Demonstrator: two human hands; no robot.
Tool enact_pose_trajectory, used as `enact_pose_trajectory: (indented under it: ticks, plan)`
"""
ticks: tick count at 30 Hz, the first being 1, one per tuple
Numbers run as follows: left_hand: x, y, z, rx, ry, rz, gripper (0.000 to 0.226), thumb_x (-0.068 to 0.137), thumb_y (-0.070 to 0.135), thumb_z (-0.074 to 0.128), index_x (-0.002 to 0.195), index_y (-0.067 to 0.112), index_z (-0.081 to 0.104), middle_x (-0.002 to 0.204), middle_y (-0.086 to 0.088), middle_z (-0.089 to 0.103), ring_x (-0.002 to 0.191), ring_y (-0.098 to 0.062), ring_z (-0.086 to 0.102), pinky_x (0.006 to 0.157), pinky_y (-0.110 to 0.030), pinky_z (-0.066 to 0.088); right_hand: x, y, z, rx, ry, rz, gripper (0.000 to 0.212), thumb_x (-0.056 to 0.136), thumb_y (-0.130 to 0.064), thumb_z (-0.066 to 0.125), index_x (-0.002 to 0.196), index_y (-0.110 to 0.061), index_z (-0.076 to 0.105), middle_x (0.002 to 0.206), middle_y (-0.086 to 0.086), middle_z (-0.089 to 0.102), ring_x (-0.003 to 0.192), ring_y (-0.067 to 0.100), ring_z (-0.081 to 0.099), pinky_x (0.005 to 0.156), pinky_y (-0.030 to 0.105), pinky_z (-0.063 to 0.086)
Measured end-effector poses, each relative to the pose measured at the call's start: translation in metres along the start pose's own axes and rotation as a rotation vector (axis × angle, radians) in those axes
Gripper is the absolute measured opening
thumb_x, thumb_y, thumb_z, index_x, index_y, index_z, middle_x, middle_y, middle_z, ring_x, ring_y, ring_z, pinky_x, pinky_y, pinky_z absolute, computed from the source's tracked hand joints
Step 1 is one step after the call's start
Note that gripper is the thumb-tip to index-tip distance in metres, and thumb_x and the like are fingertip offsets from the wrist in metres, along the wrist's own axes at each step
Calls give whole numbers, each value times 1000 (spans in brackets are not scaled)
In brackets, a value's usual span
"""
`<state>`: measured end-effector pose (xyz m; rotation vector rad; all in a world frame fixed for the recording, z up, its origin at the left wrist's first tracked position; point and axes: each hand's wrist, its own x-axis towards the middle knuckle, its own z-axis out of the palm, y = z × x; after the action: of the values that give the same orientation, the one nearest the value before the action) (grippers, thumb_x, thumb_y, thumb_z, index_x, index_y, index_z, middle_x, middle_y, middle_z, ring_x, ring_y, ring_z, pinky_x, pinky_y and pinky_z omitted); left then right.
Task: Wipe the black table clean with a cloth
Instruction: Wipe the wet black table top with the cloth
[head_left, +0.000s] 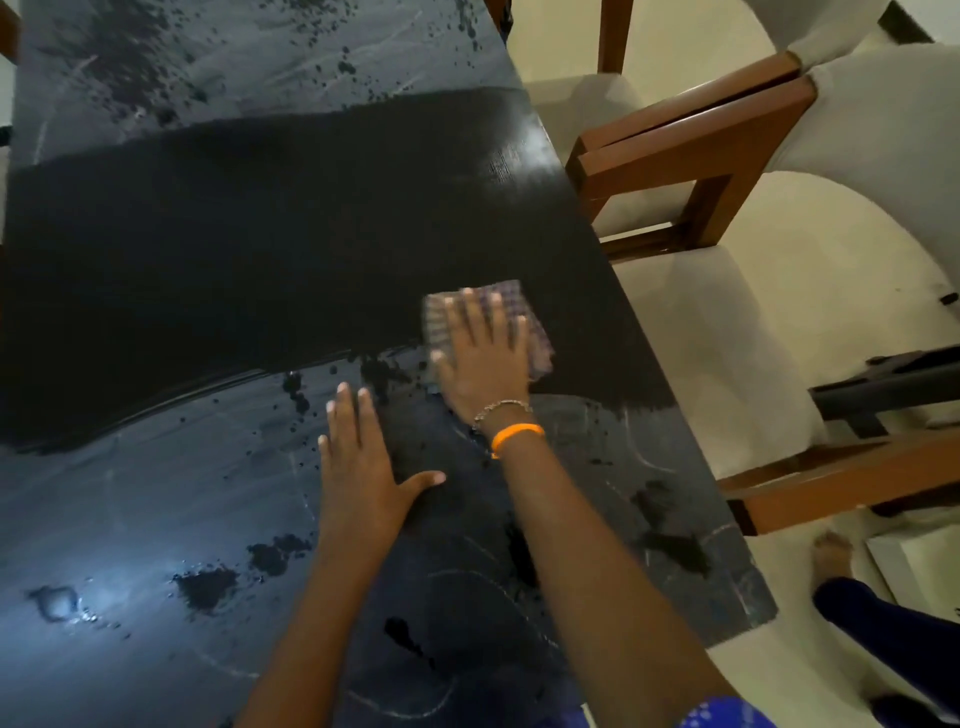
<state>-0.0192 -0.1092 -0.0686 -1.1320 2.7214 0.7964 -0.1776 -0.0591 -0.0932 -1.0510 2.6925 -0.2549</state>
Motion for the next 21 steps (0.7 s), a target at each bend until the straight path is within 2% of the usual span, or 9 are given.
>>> enact_pose_trajectory:
  ticks: [2,4,6,9,12,13,17,21]
  plan:
    - [-8,-24,-10,4,1,-54,118,68,45,75,148,5,-2,158,-11,-9,145,-26,-9,117,-46,3,1,-53,14,18,-40,-121,63,92,-44,23,149,-23,10,159,2,5,146,30,-2,114,56,-3]
    - [-16,-46,-20,-4,-1,-113,119,66,40,78,147,3,0,158,-13,-4,146,-27,-7,117,-47,4,-5,-100,25,35,-75,-233,63,94,-39,36,149,-23,10,159,1,4,146,29,-4,115,53,-6]
    - [-22,-62,-28,-11,-5,-162,119,65,37,80,148,3,0,158,-12,-4,145,-28,-7,117,-48,4,-14,-127,32,9,-85,-321,63,94,-38,38,149,-23,11,159,1,4,146,29,-4,115,51,-7]
    - [-25,-80,-36,-4,-35,-182,118,68,39,78,148,5,-2,158,-9,-8,145,-27,-8,117,-48,5,-15,-120,36,-39,-51,-380,60,93,-39,36,148,-26,18,158,-2,12,146,27,5,116,50,0]
    - [-22,-83,-37,20,-79,-191,117,69,45,74,148,6,-3,158,-7,-11,145,-26,-10,117,-47,5,-16,-81,27,-60,60,-275,60,85,-43,28,141,-25,38,151,-2,35,140,29,30,112,55,19]
    - [-21,-83,-37,19,-81,-197,118,69,47,74,148,6,-3,158,-7,-12,145,-26,-11,117,-47,5,-16,-63,24,-57,73,-217,62,83,-44,25,141,-25,38,150,-1,37,139,29,32,111,56,20]
    - [-23,-82,-37,6,-78,-201,118,70,51,71,148,8,-6,157,-6,-15,145,-25,-13,117,-45,3,-18,11,6,-88,124,8,68,82,-49,19,144,-25,31,154,1,28,144,34,16,113,58,7]
    - [-26,-88,-39,-5,-47,-157,110,76,55,63,148,9,-7,157,-5,-15,145,-24,-13,117,-41,0,-10,26,-5,-144,123,37,75,80,-57,21,141,-16,35,153,8,29,144,37,8,113,58,0]
